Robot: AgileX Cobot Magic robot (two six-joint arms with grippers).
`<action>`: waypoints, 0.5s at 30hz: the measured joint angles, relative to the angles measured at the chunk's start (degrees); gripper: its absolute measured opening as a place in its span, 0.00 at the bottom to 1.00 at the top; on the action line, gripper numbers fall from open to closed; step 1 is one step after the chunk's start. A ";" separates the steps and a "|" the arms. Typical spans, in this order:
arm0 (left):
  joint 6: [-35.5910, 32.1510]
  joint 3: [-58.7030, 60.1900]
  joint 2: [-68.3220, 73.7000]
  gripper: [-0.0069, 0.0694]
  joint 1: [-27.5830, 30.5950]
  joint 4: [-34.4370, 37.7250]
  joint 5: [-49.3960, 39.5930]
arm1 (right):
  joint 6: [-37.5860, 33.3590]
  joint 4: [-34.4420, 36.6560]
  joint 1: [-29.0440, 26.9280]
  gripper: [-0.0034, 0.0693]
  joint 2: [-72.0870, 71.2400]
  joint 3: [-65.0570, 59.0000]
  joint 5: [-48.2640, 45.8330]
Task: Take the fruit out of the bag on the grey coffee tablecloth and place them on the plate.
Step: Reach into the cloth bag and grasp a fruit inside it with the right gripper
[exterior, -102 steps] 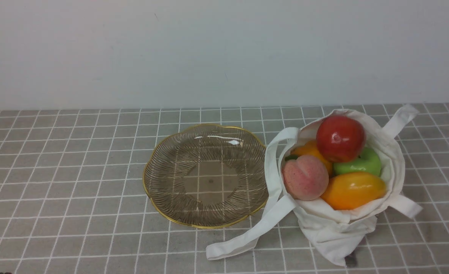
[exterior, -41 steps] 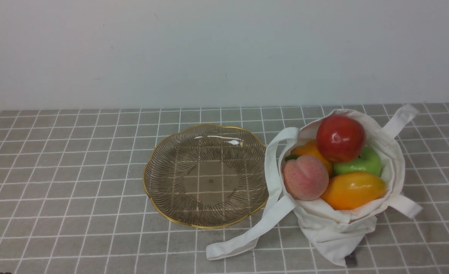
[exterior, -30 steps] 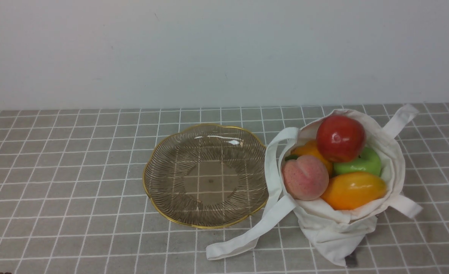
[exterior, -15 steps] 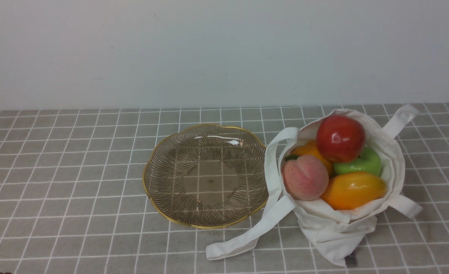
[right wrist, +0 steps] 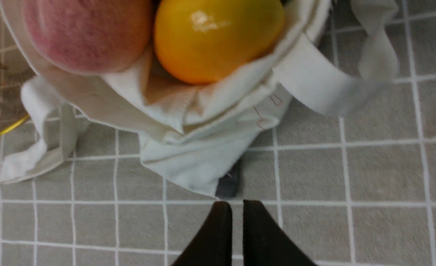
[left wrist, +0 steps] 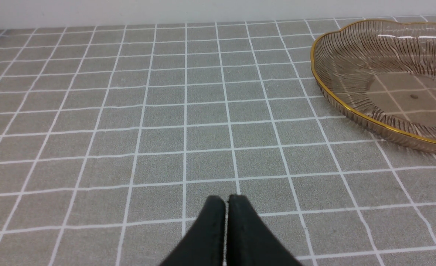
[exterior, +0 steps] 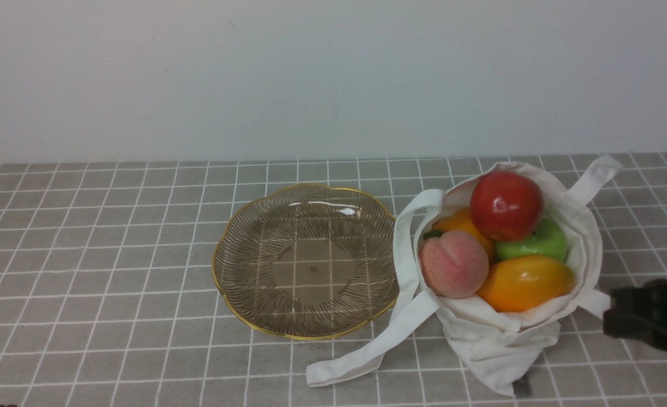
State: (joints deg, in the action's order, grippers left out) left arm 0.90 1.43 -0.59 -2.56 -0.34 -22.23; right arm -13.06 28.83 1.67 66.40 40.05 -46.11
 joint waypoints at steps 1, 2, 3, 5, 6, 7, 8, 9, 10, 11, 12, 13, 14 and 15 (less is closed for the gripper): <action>0.00 0.00 0.00 0.08 0.00 0.00 0.00 | -0.89 0.20 1.03 0.18 2.10 2.10 -0.53; 0.00 0.00 0.00 0.08 0.00 0.00 0.00 | -0.95 0.20 1.20 0.19 2.40 2.83 -0.75; 0.00 0.00 0.00 0.08 0.00 0.00 0.00 | -1.35 0.20 2.21 0.22 3.86 4.63 -1.08; 0.00 0.00 0.00 0.08 0.00 0.00 0.00 | -1.49 -0.87 4.95 0.33 7.45 8.89 -1.37; 0.00 0.00 0.00 0.08 0.00 0.00 0.00 | -1.04 -1.94 6.39 0.38 9.49 11.02 -1.37; 0.00 0.00 0.00 0.08 0.00 0.00 0.00 | -0.92 -2.11 6.57 0.40 9.78 11.72 -1.37; 0.00 0.00 0.00 0.08 0.00 0.00 0.00 | -0.12 -3.09 7.38 0.44 11.20 13.50 -1.37; 0.00 0.00 0.00 0.08 0.00 0.00 0.00 | 1.40 -4.56 8.17 0.51 13.43 15.98 -1.37; 0.00 0.00 0.00 0.08 0.00 0.00 0.00 | 2.41 -5.44 8.50 0.54 14.25 17.37 -1.29; 0.00 0.00 0.00 0.08 0.00 0.00 0.00 | 3.45 -6.08 8.58 0.58 15.32 18.40 -1.24; 0.00 0.00 0.00 0.08 0.00 0.00 0.00 | 4.72 -7.14 8.70 0.63 16.64 20.02 -1.12; 0.00 0.00 0.00 0.08 0.00 0.00 0.00 | 5.70 -8.33 8.78 0.67 17.65 21.56 -1.05; 0.00 0.00 0.00 0.08 0.00 0.00 0.00 | 6.15 -8.82 8.78 0.69 18.14 22.14 -1.05; 0.00 0.00 0.00 0.08 0.00 0.00 0.00 | 8.11 -10.80 8.85 0.78 20.12 24.26 -1.05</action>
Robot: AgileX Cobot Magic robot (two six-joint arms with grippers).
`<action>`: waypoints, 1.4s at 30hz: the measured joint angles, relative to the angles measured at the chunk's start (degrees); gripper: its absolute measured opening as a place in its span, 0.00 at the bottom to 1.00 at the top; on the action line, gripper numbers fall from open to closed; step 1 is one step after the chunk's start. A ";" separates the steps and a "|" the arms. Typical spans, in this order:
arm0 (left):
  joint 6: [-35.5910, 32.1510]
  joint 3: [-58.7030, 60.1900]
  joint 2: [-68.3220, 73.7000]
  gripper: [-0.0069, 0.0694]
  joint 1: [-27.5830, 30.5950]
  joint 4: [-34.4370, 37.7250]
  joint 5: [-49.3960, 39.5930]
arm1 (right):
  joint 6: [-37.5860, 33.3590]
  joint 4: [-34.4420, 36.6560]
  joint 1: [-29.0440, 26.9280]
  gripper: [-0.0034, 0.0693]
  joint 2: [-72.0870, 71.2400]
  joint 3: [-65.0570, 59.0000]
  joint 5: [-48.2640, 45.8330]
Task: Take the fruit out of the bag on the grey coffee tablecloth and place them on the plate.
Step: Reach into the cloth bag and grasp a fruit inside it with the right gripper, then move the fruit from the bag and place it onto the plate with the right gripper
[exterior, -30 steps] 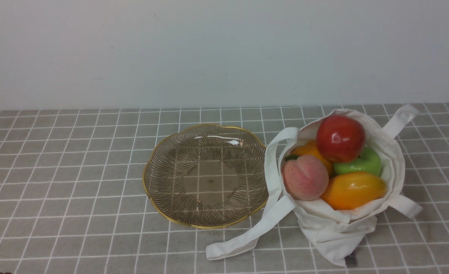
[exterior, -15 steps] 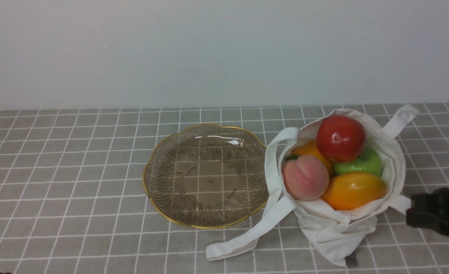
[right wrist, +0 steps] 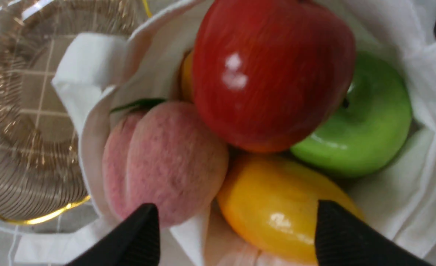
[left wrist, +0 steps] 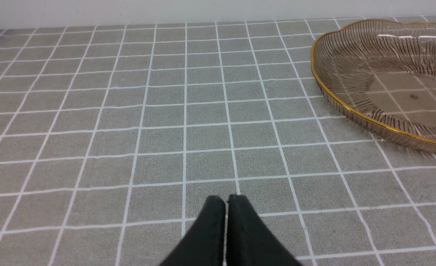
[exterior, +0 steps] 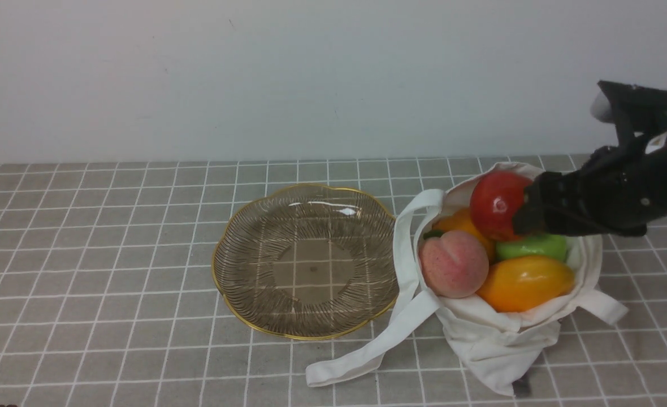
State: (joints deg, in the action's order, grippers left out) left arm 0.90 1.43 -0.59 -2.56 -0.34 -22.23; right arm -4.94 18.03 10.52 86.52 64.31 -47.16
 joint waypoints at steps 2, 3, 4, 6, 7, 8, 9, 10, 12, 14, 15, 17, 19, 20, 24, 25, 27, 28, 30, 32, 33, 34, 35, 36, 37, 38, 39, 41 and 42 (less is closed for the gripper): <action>0.00 0.00 0.00 0.08 0.00 0.00 0.00 | 2.35 -1.85 0.00 0.88 2.34 2.09 0.13; 0.00 0.00 0.00 0.08 0.00 0.00 0.00 | 3.56 -2.55 0.00 0.93 3.69 2.93 0.28; 0.00 0.00 0.00 0.08 0.00 0.00 0.00 | 4.39 -2.89 0.00 0.96 4.83 3.64 0.56; 0.00 0.00 0.00 0.08 0.00 0.00 0.00 | 5.26 -3.02 0.00 0.98 6.47 4.29 1.78; 0.00 0.00 0.00 0.08 0.00 0.00 0.00 | 5.66 -2.90 0.00 0.99 7.43 4.42 2.94; 0.00 0.00 0.00 0.08 0.00 0.00 0.00 | 5.90 -2.57 0.00 0.99 8.13 4.44 3.86; 0.00 0.00 0.00 0.08 0.00 0.00 0.00 | 5.99 -2.45 0.00 0.99 8.45 4.44 4.31; 0.00 0.00 0.00 0.08 0.00 0.00 0.00 | 6.32 -1.95 0.00 1.00 9.43 4.44 5.60; 0.00 0.00 0.00 0.08 0.00 0.00 0.00 | 7.31 -1.15 0.00 1.00 10.80 4.44 7.81; 0.00 0.00 0.00 0.08 0.00 0.00 0.00 | 8.17 -0.81 0.06 1.00 11.77 4.49 9.68; 0.00 0.00 0.00 0.08 0.00 0.00 0.00 | 8.51 -0.81 0.06 1.00 12.16 4.54 10.48; 0.00 0.00 0.00 0.08 0.00 0.00 0.00 | 8.83 -0.76 0.06 1.00 12.85 4.73 12.19; 0.00 0.00 0.00 0.08 0.00 0.00 0.00 | 8.99 -0.76 0.06 1.00 13.45 4.90 13.36; 0.00 0.00 0.00 0.08 0.00 0.00 0.00 | 8.99 -0.76 0.06 1.00 13.63 4.90 13.66; 0.00 0.00 0.00 0.08 0.00 0.00 0.00 | 8.99 -0.64 0.06 0.94 14.25 4.90 14.32; 0.00 0.00 0.00 0.08 0.00 0.00 0.00 | 8.99 -0.62 0.06 0.92 14.25 4.90 14.26; 0.00 0.00 0.00 0.08 0.00 0.00 0.00 | 8.71 -0.57 0.06 0.88 14.18 4.90 13.79; 0.00 0.00 0.00 0.08 0.00 0.00 0.00 | 8.52 -0.57 0.06 0.88 14.02 4.90 13.45; 0.00 0.00 0.00 0.08 0.00 0.00 0.00 | 8.15 -0.57 0.06 0.88 13.58 4.90 12.39; 0.00 0.00 0.00 0.08 0.00 0.00 0.00 | 7.88 -0.69 0.06 0.88 12.75 4.90 10.41; 0.00 0.00 0.00 0.08 0.00 0.00 0.00 | 7.83 -1.02 0.06 0.88 12.32 4.90 9.38; 0.00 0.00 0.00 0.08 0.00 0.00 0.00 | 7.74 -1.49 0.06 0.88 11.64 4.90 8.01; 0.00 0.00 0.00 0.08 0.00 0.00 0.00 | 7.74 -1.96 0.06 0.88 10.96 4.90 6.90; 0.00 0.00 0.00 0.08 0.00 0.00 0.00 | 7.70 -2.57 0.06 0.88 9.97 4.90 5.58; 0.00 0.00 0.00 0.08 0.00 0.00 0.00 | 7.70 -3.33 0.06 0.88 8.76 4.90 4.14; 0.00 0.00 0.00 0.08 0.00 0.00 0.00 | 7.70 -3.80 0.06 0.88 7.40 4.90 3.18; 0.00 0.00 0.00 0.08 0.00 0.00 0.00 | 7.70 -4.39 0.06 0.88 6.22 4.90 2.19; 0.00 0.00 0.00 0.08 0.00 0.00 0.00 | 7.70 -5.13 0.06 0.88 2.34 4.90 -1.29; 0.00 0.00 0.00 0.08 0.00 0.00 0.00 | 7.70 -5.20 0.06 0.88 1.03 4.90 -2.81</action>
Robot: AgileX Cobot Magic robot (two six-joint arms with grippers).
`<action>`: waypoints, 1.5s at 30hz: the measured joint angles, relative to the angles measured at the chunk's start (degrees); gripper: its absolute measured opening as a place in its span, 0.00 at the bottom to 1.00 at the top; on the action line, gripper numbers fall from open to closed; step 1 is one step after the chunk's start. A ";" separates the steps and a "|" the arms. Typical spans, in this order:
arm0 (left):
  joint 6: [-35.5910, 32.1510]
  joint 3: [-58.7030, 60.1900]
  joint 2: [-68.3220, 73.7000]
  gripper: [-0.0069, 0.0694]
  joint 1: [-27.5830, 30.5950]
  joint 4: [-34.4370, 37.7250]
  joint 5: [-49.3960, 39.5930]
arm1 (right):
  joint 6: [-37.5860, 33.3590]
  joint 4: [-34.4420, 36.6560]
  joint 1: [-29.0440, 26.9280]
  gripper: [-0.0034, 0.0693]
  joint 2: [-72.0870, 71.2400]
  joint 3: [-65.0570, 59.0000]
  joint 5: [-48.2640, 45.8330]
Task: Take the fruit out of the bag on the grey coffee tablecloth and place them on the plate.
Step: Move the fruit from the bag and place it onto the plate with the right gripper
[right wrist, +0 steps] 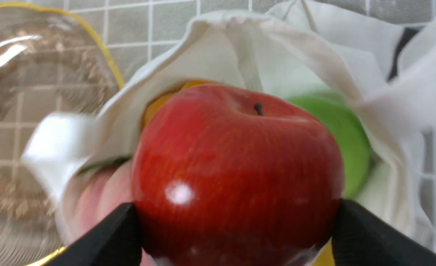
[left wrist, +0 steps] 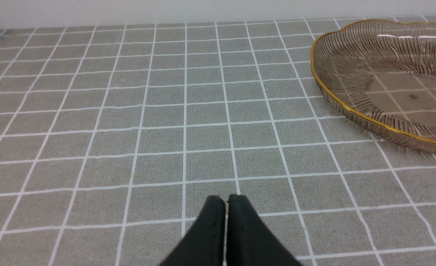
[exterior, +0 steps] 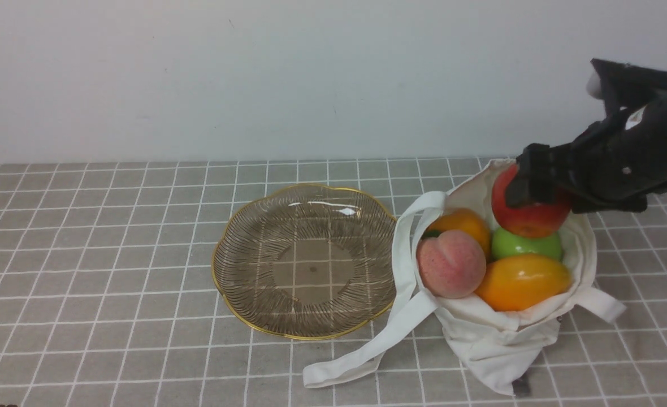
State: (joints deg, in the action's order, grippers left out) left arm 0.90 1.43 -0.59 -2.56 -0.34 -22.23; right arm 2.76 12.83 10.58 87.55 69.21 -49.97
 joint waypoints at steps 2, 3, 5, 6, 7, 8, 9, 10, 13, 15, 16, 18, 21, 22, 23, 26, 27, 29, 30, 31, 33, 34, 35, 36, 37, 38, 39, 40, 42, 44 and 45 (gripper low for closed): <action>0.00 0.00 0.00 0.08 0.00 0.00 0.00 | 0.00 0.20 0.00 0.88 -2.92 0.00 -2.34; 0.00 0.00 0.00 0.08 0.00 0.00 0.00 | -0.06 0.79 0.00 0.88 -4.67 0.00 -3.99; 0.00 0.00 0.00 0.08 0.00 0.00 0.00 | -0.23 2.99 0.13 0.88 -6.86 0.00 -6.02; 0.00 0.00 0.00 0.08 0.00 0.00 0.00 | -0.29 2.99 0.20 0.88 -7.06 0.00 -6.18; 0.00 0.00 0.00 0.08 0.00 0.00 0.00 | -1.00 5.33 0.92 0.88 -8.34 0.00 -6.88; 0.00 0.00 0.00 0.08 0.00 0.00 0.00 | -2.10 7.11 1.84 0.88 -8.70 0.00 -7.04; 0.00 0.00 0.00 0.08 0.00 0.00 0.00 | -3.51 9.21 3.14 0.88 -8.96 0.00 -7.17; 0.00 0.00 0.00 0.08 0.00 0.00 0.00 | -4.80 11.03 4.46 0.88 -8.96 0.00 -7.17; 0.00 0.00 0.00 0.08 0.00 0.00 0.00 | -9.48 16.76 9.43 0.88 -8.45 0.00 -6.45; 0.00 0.00 0.00 0.08 0.00 0.00 0.00 | -14.36 22.21 15.11 0.88 -6.82 0.00 -2.37; 0.00 0.00 0.00 0.08 0.00 0.00 0.00 | -16.62 24.27 17.86 0.88 -5.61 0.00 0.01; 0.00 0.00 0.00 0.08 0.00 0.00 0.00 | -19.65 26.04 21.64 0.88 -3.47 0.00 5.29; 0.00 0.00 0.00 0.08 0.00 0.00 0.00 | -23.52 26.12 26.21 0.88 1.33 1.48 9.61; 0.00 0.00 0.00 0.08 0.00 0.00 0.00 | -23.98 25.73 26.79 0.88 2.46 2.46 9.90; 0.00 0.00 0.00 0.08 0.00 0.00 0.00 | -24.53 24.89 27.66 0.88 4.82 4.33 10.05; 0.00 0.00 0.00 0.08 0.00 0.00 0.00 | -24.88 21.96 28.41 0.88 10.63 9.21 9.47; 0.00 0.00 0.00 0.08 0.00 0.00 0.00 | -24.88 20.77 28.41 0.88 11.86 10.76 9.18; 0.00 0.00 0.00 0.08 0.00 0.00 0.00 | -24.40 17.44 28.41 0.88 16.07 14.74 8.21; 0.00 0.00 0.00 0.08 0.00 0.00 0.00 | -23.71 16.02 28.41 0.88 18.10 16.27 7.71; 0.00 0.00 0.00 0.08 0.00 0.00 0.00 | -23.32 14.93 28.41 0.88 19.05 17.38 7.53; 0.00 0.00 0.00 0.08 0.00 0.00 0.00 | -21.88 11.89 28.41 0.88 21.81 19.65 7.39; 0.00 0.00 0.00 0.08 0.00 0.00 0.00 | -20.92 9.93 28.41 0.88 23.19 20.65 7.44; 0.00 0.00 0.00 0.08 0.00 0.00 0.00 | -20.08 8.22 28.41 0.88 24.20 21.28 7.53; 0.00 0.00 0.00 0.08 0.00 0.00 0.00 | -19.61 7.20 28.41 0.88 24.72 21.49 7.65; 0.00 0.00 0.00 0.08 0.00 0.00 0.00 | -18.99 5.48 28.41 0.88 25.53 21.94 7.81; 0.00 0.00 0.00 0.08 0.00 0.00 0.00 | -18.55 3.88 28.41 0.88 26.33 22.21 8.11; 0.00 0.00 0.00 0.08 0.00 0.00 0.00 | -18.34 2.18 28.41 0.88 26.85 22.33 8.52; 0.00 0.00 0.00 0.08 0.00 0.00 0.00 | -18.29 0.96 28.41 0.88 27.26 22.33 8.80; 0.00 0.00 0.00 0.08 0.00 0.00 0.00 | -18.23 -0.63 28.41 0.88 27.82 22.33 9.30; 0.00 0.00 0.00 0.08 0.00 0.00 0.00 | -17.97 -2.21 28.41 0.88 28.39 22.33 10.74; 0.00 0.00 0.00 0.08 0.00 0.00 0.00 | -17.53 -2.59 28.41 0.88 28.65 22.33 11.62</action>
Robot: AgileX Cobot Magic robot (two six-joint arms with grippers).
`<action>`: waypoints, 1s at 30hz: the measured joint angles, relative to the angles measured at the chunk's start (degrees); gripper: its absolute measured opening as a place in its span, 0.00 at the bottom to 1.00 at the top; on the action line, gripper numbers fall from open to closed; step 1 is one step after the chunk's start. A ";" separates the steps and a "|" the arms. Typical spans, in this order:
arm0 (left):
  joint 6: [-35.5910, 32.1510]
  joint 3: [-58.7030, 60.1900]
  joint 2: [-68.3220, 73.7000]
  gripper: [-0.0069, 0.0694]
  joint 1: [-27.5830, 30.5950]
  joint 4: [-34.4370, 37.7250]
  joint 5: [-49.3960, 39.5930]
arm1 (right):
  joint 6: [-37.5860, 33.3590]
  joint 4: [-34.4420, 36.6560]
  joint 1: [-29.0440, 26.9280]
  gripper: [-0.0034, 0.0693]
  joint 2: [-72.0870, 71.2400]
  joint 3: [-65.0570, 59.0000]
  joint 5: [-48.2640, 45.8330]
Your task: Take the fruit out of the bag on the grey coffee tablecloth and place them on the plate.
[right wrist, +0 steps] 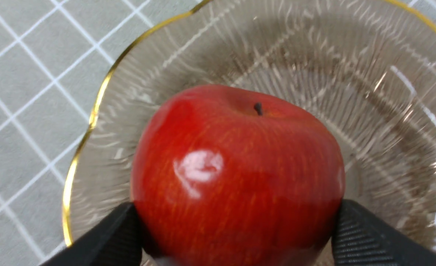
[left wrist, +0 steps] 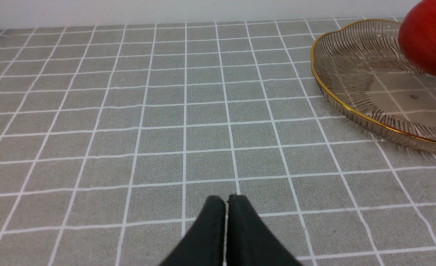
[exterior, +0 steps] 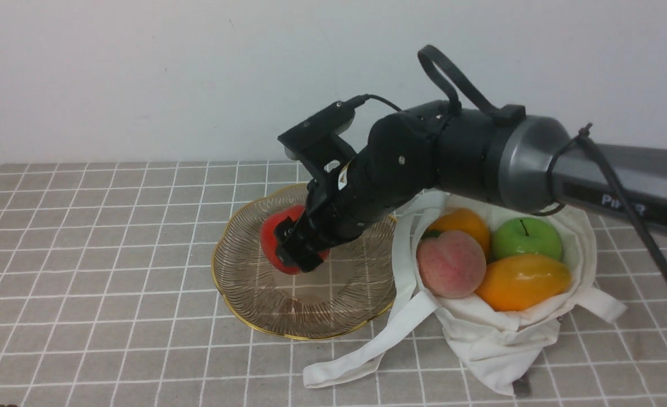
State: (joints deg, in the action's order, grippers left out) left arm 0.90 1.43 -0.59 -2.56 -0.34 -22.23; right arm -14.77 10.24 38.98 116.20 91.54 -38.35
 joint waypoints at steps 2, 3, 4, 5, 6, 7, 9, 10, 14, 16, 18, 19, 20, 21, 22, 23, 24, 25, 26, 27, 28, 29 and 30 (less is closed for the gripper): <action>0.00 0.00 0.00 0.08 0.00 0.00 0.00 | 0.87 -0.47 -0.05 0.89 0.28 0.07 1.32; 0.00 0.00 0.00 0.08 0.00 0.00 0.00 | 2.08 -0.79 -0.19 0.91 0.60 0.07 2.53; 0.00 0.00 0.00 0.08 0.00 0.00 0.00 | 2.83 -0.86 -0.32 0.93 0.87 0.07 3.09; 0.00 0.00 0.00 0.08 0.00 0.00 0.00 | 3.73 -1.04 -0.44 0.95 1.07 0.07 3.32; 0.00 0.00 0.00 0.08 0.00 0.00 0.00 | 4.13 -1.11 -0.45 0.96 1.19 0.07 3.47; 0.00 0.00 0.00 0.08 0.00 0.00 0.00 | 5.55 -1.55 -0.69 0.98 1.61 0.07 3.65; 0.00 0.00 0.00 0.08 0.00 0.00 0.00 | 6.71 -2.51 -0.87 0.99 1.81 0.07 3.32; 0.00 0.00 0.00 0.08 0.00 0.00 0.00 | 7.12 -2.88 -0.94 1.00 1.81 0.07 3.03; 0.00 0.00 0.00 0.08 0.00 0.00 0.00 | 8.76 -5.07 -0.94 1.00 1.75 0.07 1.35; 0.00 0.00 0.00 0.08 0.00 0.00 0.00 | 9.52 -6.21 -0.94 1.00 1.15 0.20 -1.75; 0.00 0.00 0.00 0.08 0.00 0.00 0.00 | 9.66 -7.11 -0.94 1.00 -0.06 1.20 -6.21; 0.00 0.00 0.00 0.08 0.00 0.00 0.00 | 9.66 -7.54 -0.94 0.99 -0.89 2.15 -8.93; 0.00 0.00 0.00 0.08 0.00 0.00 0.00 | 9.66 -7.98 -0.94 0.97 -1.59 3.40 -11.37; 0.00 0.00 0.00 0.08 0.00 0.00 0.00 | 9.66 -8.38 -0.94 0.96 -2.34 4.27 -14.02; 0.00 0.00 0.00 0.08 0.00 0.00 0.00 | 9.66 -8.79 -0.94 0.94 -2.90 5.59 -16.14; 0.00 0.00 0.00 0.08 0.00 0.00 0.00 | 9.66 -9.23 -0.94 0.92 -3.79 7.06 -19.97; 0.00 0.00 0.00 0.08 0.00 0.00 0.00 | 9.71 -9.51 -0.94 0.91 -3.98 7.81 -20.78; 0.00 0.00 0.00 0.08 0.00 0.00 0.00 | 9.95 -10.70 -0.94 0.83 -5.76 11.69 -28.26; 0.00 0.00 0.00 0.08 0.00 0.00 0.00 | 9.97 -10.70 -0.94 0.82 -5.95 11.69 -28.81; 0.00 0.00 0.00 0.08 0.00 0.00 0.00 | 10.05 -11.50 -0.94 0.75 -6.99 14.13 -30.94; 0.00 0.00 0.00 0.08 0.00 0.00 0.00 | 10.05 -11.83 -0.94 0.69 -8.06 15.33 -31.70; 0.00 0.00 0.00 0.08 0.00 0.00 0.00 | 10.05 -12.03 -0.94 0.65 -9.06 15.79 -31.98; 0.00 0.00 0.00 0.08 0.00 0.00 0.00 | 10.05 -12.52 -0.94 0.56 -10.94 16.37 -32.35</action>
State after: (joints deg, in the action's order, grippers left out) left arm 0.90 1.43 -0.59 -2.56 -0.34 -22.23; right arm -4.72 -2.28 38.04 105.26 107.91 -70.69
